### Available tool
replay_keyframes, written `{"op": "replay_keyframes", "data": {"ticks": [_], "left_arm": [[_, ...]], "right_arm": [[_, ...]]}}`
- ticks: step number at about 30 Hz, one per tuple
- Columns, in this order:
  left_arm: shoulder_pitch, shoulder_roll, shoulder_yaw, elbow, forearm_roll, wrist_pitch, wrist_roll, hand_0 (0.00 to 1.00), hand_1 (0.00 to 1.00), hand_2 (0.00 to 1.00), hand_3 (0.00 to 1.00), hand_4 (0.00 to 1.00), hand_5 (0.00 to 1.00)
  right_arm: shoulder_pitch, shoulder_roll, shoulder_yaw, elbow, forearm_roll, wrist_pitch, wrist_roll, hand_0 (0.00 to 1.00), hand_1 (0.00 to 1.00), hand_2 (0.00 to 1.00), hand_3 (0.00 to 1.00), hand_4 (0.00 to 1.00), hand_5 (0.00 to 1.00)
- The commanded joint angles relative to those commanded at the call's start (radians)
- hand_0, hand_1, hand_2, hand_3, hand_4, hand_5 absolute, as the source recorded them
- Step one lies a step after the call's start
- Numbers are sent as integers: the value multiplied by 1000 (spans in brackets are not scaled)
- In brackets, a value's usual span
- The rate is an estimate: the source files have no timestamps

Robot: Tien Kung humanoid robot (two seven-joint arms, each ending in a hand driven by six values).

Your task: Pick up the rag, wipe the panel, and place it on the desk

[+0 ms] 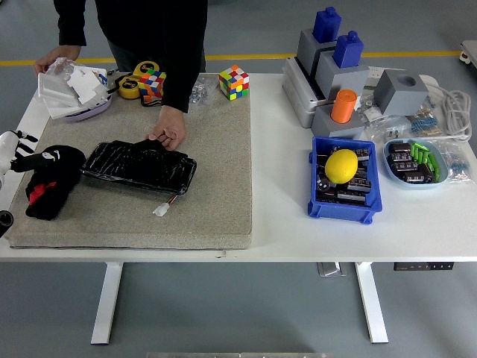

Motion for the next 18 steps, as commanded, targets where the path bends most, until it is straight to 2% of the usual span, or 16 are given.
{"op": "replay_keyframes", "data": {"ticks": [7,10,18], "left_arm": [[15,17,-68,-81,35,-28,41,439,638,695,778,998,749],[26,27,-101,-136,49,-36,56,438,634,694,778,998,754],[50,46,-154,-215,70,-57,89,436,633,695,777,998,759]], "right_arm": [[-4,-1,-1,-1,-1,0,0,730,660,682,613,998,554],[-5,-2,-2,-2,-1,-2,-1,730,660,681,613,998,554],[0,0,-8,-1,-2,-4,1,730,660,681,612,998,554]]}}
